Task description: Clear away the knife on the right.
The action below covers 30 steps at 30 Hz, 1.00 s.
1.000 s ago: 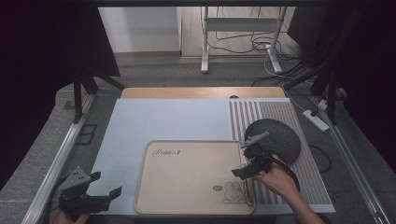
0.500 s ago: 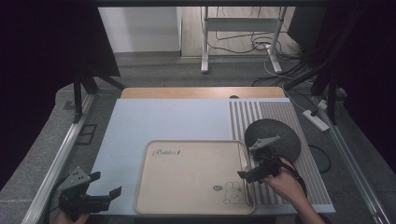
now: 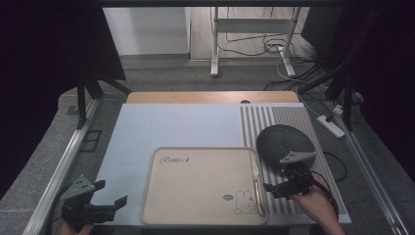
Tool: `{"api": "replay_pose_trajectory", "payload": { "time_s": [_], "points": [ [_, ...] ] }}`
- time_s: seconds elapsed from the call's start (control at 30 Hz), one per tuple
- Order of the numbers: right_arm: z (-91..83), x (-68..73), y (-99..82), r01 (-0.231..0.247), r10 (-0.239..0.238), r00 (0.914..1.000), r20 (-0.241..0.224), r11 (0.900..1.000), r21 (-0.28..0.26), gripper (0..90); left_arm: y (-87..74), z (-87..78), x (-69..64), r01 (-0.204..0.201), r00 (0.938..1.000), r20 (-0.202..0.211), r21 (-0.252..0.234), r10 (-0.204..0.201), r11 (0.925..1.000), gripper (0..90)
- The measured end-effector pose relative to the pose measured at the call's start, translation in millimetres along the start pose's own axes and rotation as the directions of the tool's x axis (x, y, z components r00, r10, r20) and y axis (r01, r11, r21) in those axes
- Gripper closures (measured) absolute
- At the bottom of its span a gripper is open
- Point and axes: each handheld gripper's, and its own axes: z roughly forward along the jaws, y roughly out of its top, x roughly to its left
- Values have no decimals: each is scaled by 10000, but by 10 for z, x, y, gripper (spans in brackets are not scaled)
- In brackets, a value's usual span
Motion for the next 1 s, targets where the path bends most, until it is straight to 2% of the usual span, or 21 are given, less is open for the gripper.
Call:
{"api": "replay_pose_trajectory", "payload": {
  "time_s": [0.5,0.67,1.0],
  "points": [
    [-261,-69,-293,-685,695,9973,244,9969,-378,0,1,1,-1,6,10000,-16,13,-6,10000,43],
    [-353,-69,-338,-867,896,9951,421,9940,-666,0,2,-2,0,-7,10000,3,13,7,10000,42],
    [-496,-86,-428,-1143,1197,9917,475,9879,-1049,0,-1,-4,6,47,10000,28,-12,-46,10000,40]
  ]
}}
